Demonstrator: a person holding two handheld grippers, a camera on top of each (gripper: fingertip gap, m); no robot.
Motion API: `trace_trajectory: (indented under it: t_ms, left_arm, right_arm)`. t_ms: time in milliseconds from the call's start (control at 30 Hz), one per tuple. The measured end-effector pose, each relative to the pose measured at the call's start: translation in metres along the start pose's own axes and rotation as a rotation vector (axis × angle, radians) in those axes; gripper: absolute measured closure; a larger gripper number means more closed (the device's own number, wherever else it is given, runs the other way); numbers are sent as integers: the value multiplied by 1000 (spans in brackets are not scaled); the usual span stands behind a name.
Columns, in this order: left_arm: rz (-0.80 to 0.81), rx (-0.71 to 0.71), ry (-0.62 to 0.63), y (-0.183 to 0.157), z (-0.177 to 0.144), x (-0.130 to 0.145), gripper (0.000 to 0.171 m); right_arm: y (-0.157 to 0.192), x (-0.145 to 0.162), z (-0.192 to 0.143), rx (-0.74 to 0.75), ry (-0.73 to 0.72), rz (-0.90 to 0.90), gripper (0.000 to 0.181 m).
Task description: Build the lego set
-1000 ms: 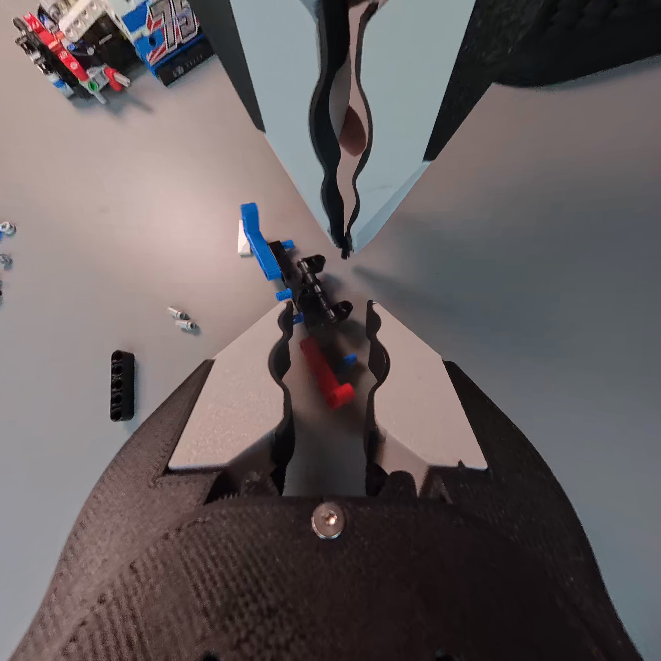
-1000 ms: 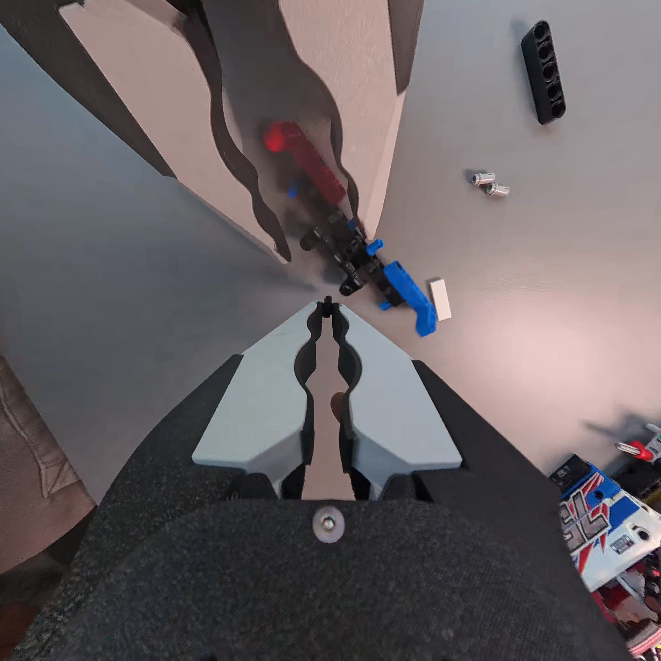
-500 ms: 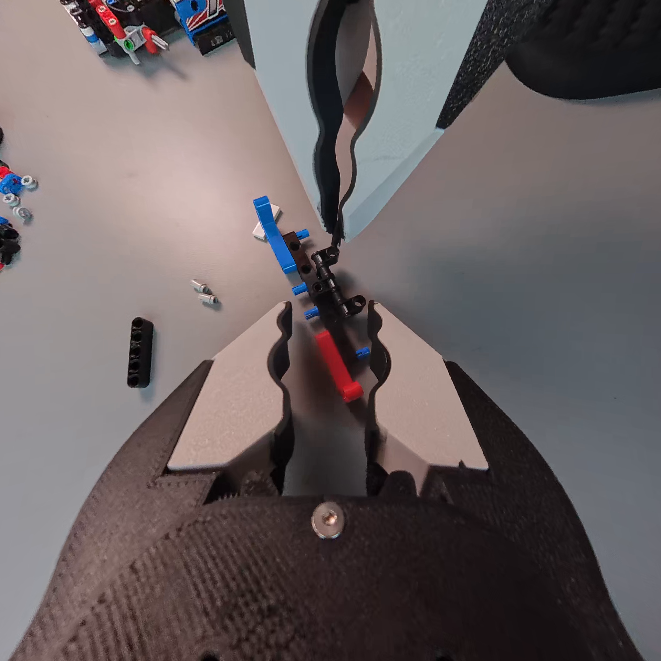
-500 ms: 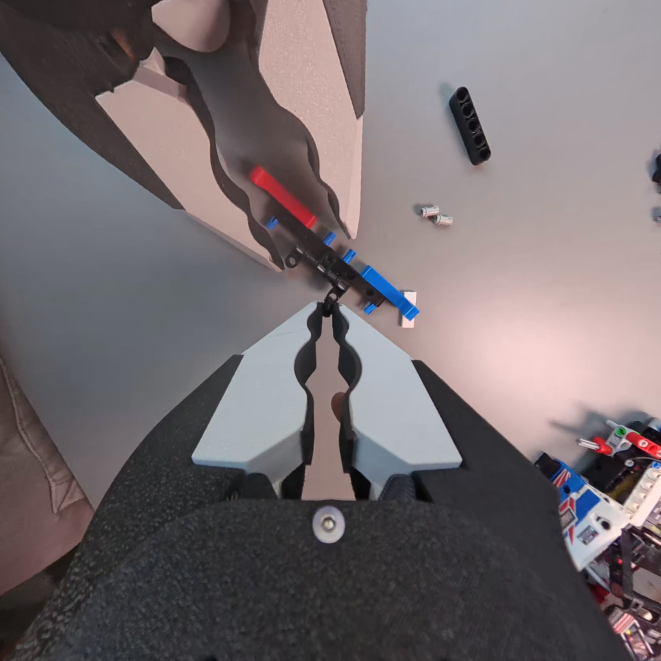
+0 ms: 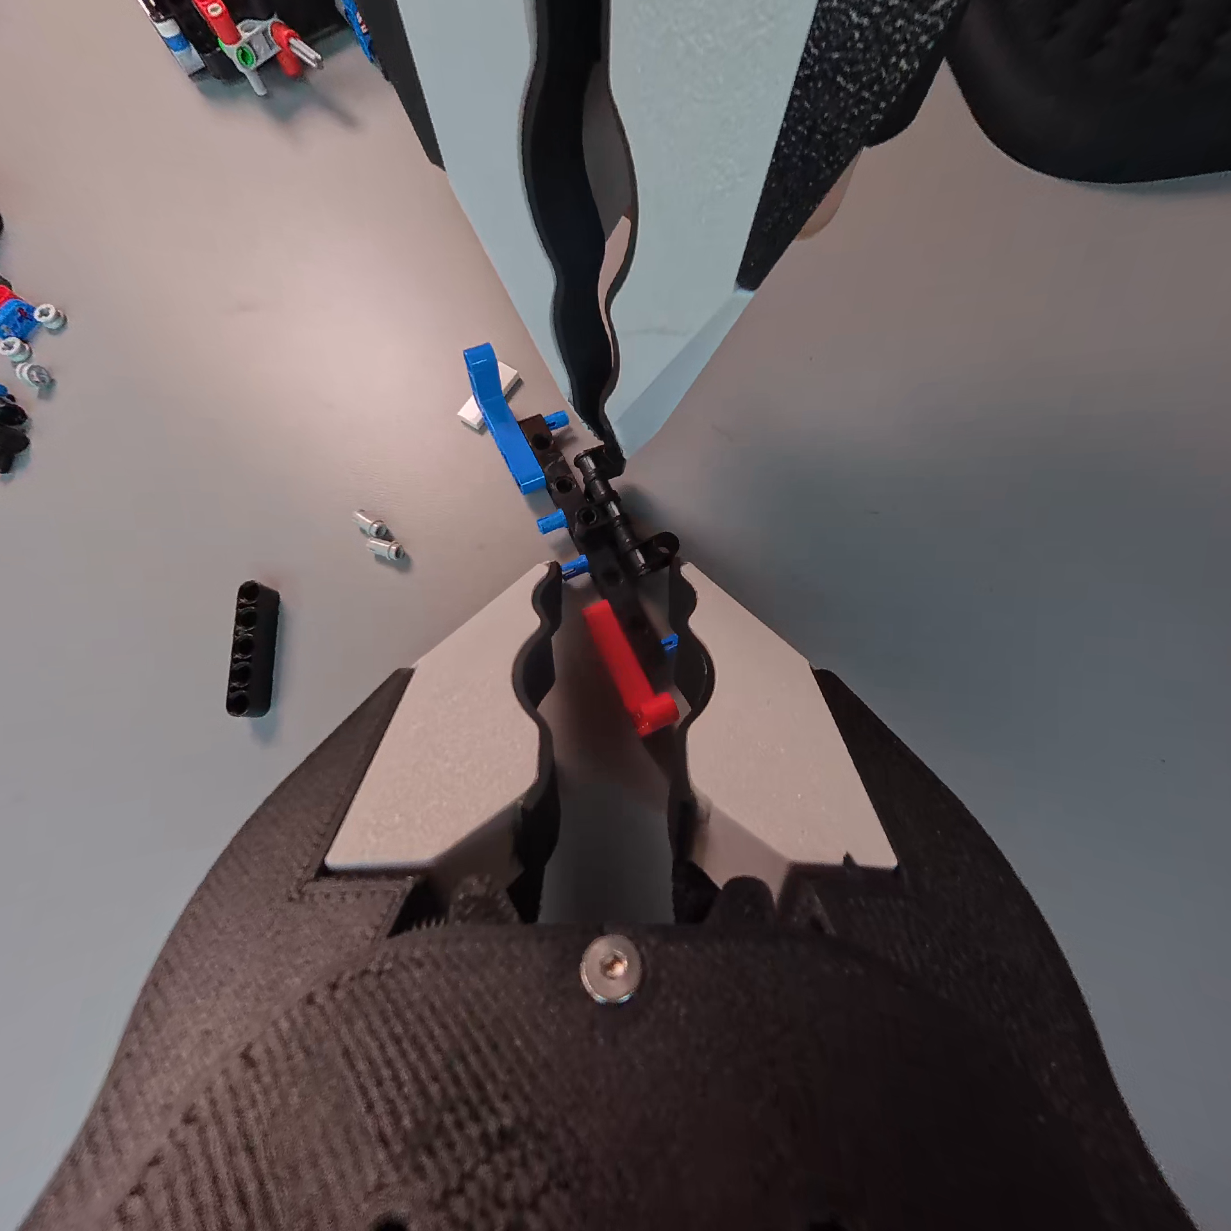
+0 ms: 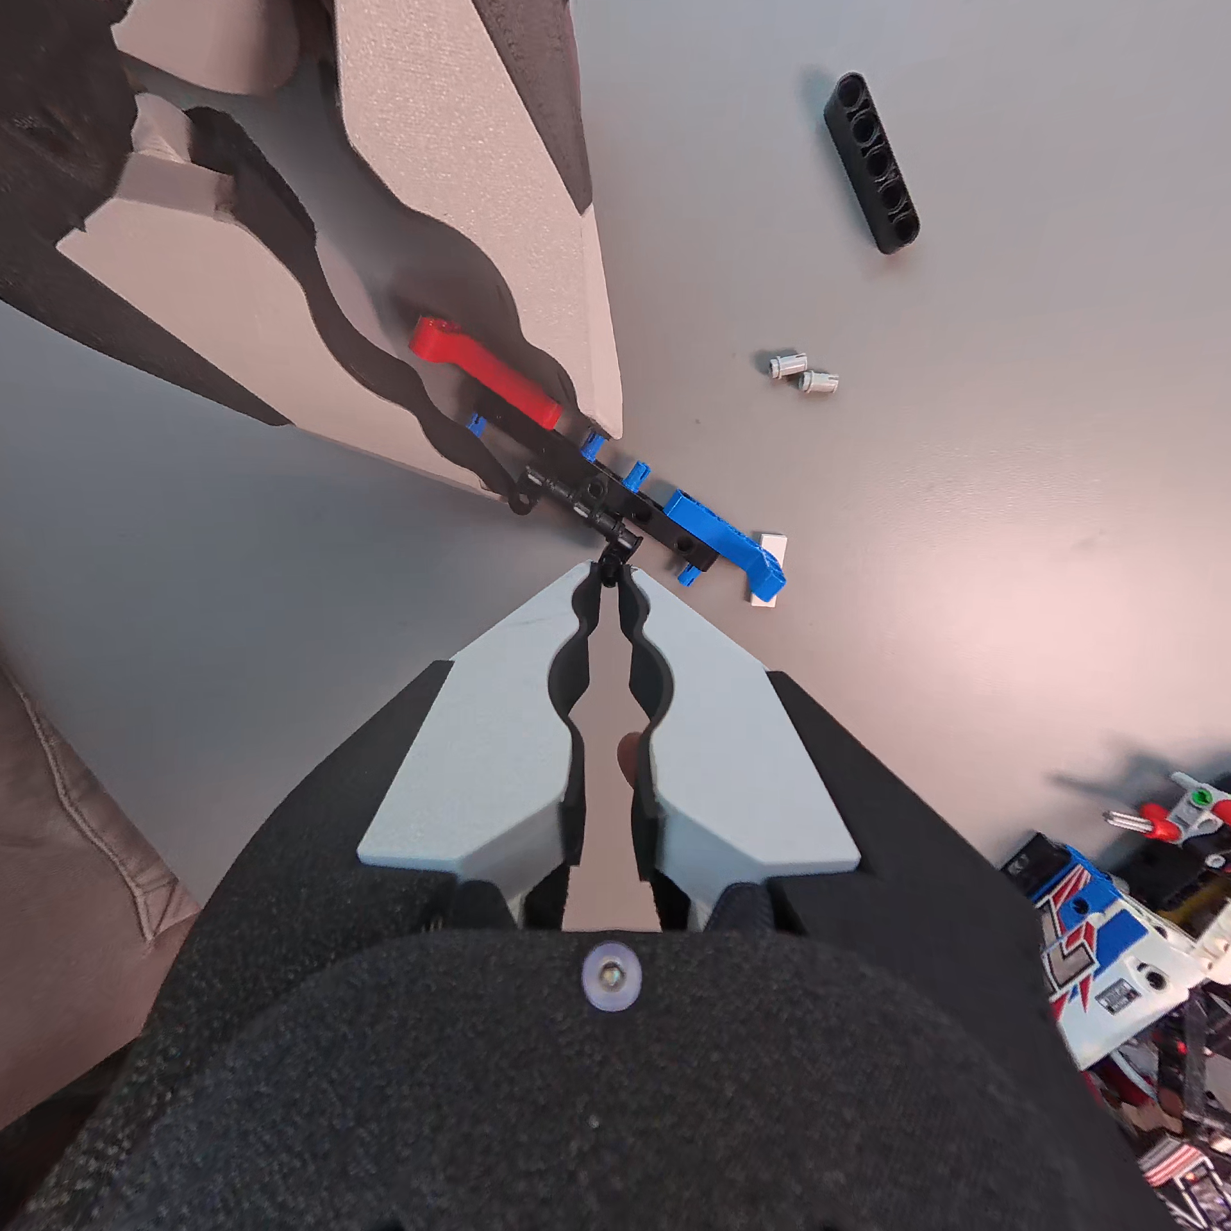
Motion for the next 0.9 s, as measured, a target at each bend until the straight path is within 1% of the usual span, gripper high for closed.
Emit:
trace_trajectory:
  t_ms: [200,233,267,367,533,600,700,900]
  left_arm:
    - [26,-10,-15,0,1,1,141]
    - [32,-15,-18,0,1,1,146]
    - [40,-16,-24,1,1,1,146]
    - [59,-19,-26,0,1,2,147]
    - [66,-19,-23,0,2,1,148]
    - [67,-17,-19,0,2,1,149]
    - [58,-9,-21,1,2,1,149]
    - [55,-9,-24,1,2,1,149]
  right_arm:
    - [3,1,2,45,-22,-38,179]
    - [3,2,2,51,-28,-43,179]
    - [3,4,2,53,-37,-46,179]
    - [3,12,2,52,-135,-46,179]
    - [3,33,5,41,-357,29,179]
    - [2,39,6,37,-417,49,179]
    - [4,44,7,56,-462,6,178]
    - [3,45,9,45,-493,-21,178]
Point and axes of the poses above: each gripper's, where its closed fingertips meet, z out along the fingers, x out of its underside, y = z × x across the jaws, the point moved 9 cm from there along -z, back along the fingers, and after that the axes turned 9 degrees about x, right-handed, at the moved point
